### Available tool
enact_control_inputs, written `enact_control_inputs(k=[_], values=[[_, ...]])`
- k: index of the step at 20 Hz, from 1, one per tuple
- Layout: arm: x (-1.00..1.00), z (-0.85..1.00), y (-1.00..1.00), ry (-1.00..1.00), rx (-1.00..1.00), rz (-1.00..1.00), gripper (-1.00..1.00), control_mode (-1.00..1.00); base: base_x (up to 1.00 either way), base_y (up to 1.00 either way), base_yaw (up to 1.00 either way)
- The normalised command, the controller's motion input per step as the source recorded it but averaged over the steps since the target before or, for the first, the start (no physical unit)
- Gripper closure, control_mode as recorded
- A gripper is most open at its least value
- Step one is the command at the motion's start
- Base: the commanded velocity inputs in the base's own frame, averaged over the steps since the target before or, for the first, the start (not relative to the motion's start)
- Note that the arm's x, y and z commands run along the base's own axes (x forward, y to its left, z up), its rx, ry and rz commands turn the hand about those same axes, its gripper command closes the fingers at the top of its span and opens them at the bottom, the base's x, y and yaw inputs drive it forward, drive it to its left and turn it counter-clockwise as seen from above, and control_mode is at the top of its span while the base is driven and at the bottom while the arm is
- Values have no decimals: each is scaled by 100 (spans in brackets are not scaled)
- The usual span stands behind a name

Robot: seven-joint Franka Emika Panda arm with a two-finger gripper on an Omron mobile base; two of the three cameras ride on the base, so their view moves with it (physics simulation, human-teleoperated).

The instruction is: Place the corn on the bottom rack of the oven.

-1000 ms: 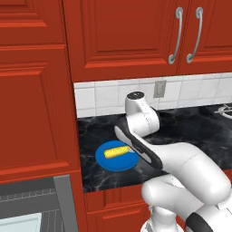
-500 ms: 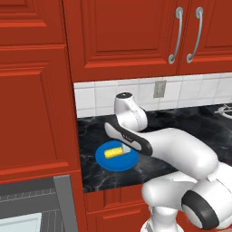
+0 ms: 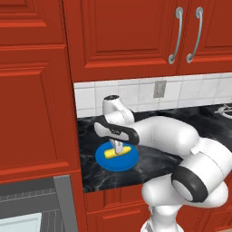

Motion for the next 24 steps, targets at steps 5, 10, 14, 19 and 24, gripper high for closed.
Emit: enact_control_inputs(k=[5,10,14,19,24], values=[[16,-16,1,-1,0,9,-100,-100,0,0,0],[7,-18,-5,-8,-2,0,-100,-100,0,0,0],[16,-19,-9,0,0,0,-100,-100,0,0,0],[13,-16,-11,0,0,0,-100,-100,0,0,0],[5,-15,-4,-3,0,0,-100,-100,0,0,0]])
